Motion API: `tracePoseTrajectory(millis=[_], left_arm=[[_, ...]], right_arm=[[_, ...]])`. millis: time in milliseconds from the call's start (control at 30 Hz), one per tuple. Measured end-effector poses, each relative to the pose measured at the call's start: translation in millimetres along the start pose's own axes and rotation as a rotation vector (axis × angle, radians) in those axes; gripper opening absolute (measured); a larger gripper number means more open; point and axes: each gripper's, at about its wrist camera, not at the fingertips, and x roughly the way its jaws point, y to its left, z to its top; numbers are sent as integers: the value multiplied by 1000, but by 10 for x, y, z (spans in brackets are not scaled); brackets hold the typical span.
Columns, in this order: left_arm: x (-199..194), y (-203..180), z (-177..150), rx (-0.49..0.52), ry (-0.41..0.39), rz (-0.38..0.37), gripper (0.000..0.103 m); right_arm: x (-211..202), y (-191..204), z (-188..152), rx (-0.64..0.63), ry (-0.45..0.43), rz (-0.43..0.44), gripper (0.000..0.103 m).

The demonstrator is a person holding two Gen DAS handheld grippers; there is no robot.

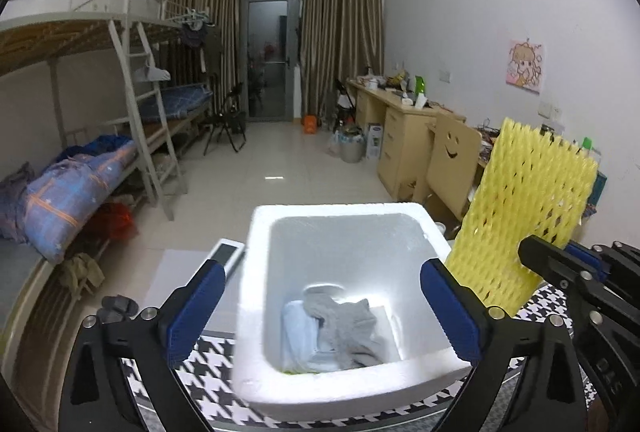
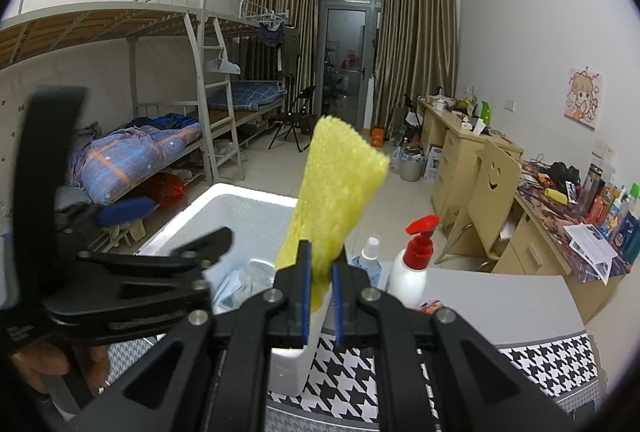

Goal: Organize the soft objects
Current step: 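Open the left gripper to drop the grey sock into the foam box, then lower the yellow foam net into the foam box and open the right gripper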

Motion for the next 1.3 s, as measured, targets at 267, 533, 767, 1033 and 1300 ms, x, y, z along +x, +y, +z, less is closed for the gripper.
tracePoseTrajectory(millis=[267, 533, 767, 1033, 1300], left_arm=[[-229, 136, 19, -11, -58, 66, 102], [-328, 331, -8, -36, -79, 110, 102], [-399, 404, -60, -41, -84, 120, 102], [-451, 492, -129, -53, -89, 127, 102], [-472, 560, -166, -56, -87, 130, 102]], right_arm=[[40, 99, 44, -12, 2, 13, 12], [128, 193, 97, -25, 12, 33, 12], [242, 241, 114, -31, 28, 39, 12], [362, 287, 125, -30, 50, 38, 12], [525, 334, 122, -33, 88, 43, 12]])
